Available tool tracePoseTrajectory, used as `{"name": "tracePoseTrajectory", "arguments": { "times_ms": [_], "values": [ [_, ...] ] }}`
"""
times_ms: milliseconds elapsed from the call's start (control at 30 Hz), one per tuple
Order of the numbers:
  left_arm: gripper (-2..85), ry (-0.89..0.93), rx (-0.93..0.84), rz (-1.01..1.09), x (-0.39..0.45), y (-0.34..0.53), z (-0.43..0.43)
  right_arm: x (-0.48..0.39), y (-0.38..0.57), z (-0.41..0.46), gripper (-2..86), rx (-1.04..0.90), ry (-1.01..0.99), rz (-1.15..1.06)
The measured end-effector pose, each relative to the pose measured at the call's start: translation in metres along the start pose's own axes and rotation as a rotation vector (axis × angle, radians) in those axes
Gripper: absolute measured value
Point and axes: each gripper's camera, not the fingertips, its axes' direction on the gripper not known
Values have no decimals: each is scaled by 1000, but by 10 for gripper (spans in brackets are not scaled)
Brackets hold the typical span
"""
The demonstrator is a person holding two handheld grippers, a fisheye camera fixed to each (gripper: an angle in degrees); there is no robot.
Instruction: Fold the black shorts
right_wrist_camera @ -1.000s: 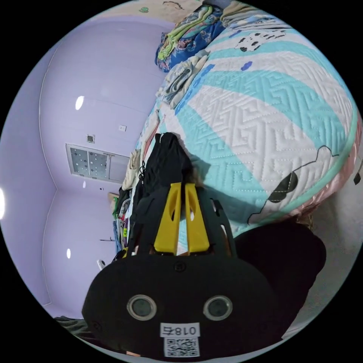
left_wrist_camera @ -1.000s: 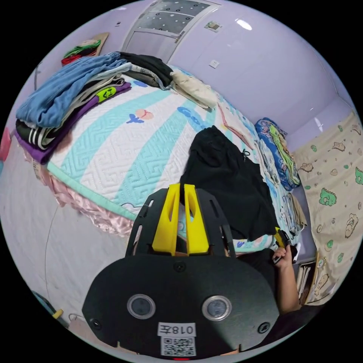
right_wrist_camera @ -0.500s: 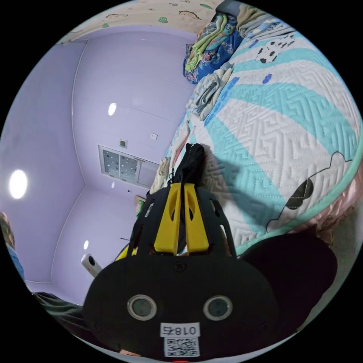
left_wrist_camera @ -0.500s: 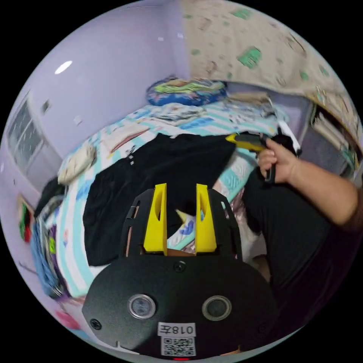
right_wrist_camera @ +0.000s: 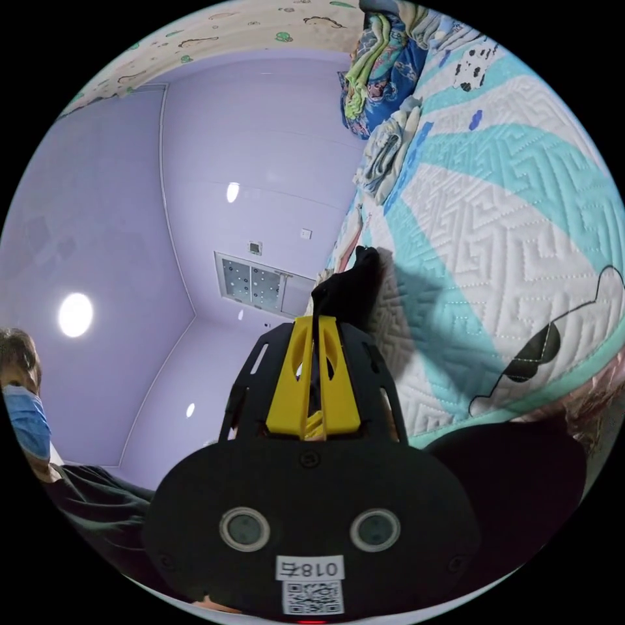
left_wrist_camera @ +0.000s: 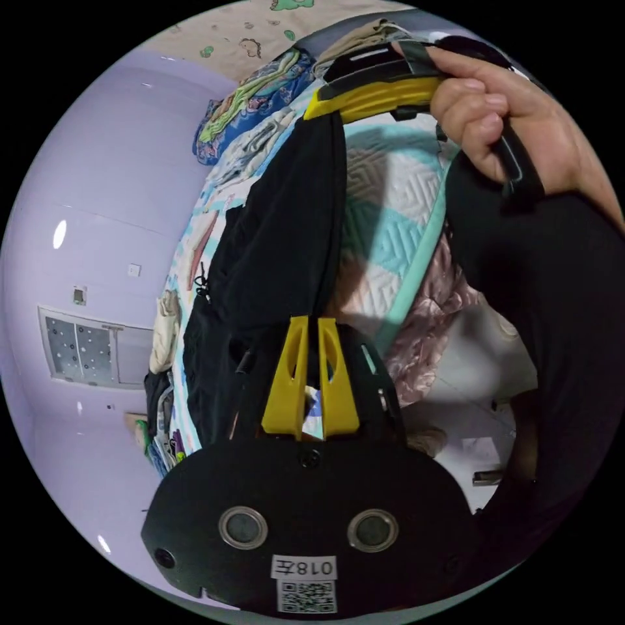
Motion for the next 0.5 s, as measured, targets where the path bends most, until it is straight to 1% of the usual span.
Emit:
{"name": "tracePoseTrajectory", "arguments": {
  "times_ms": [33,167,333,500],
  "values": [
    [15,4,8,2,-2,9,-4,-3,6,4,2,-4,1,-13],
    [7,70,54,-102,-37,77,-20,-13,25,19,2,-27,20,-59],
    [10,178,76,-230,-74,153,-8,-7,56,42,2,10,50,51],
    [9,300,96,-406,-112,254,21,-30,78,79,2,44,87,69]
  ]
}}
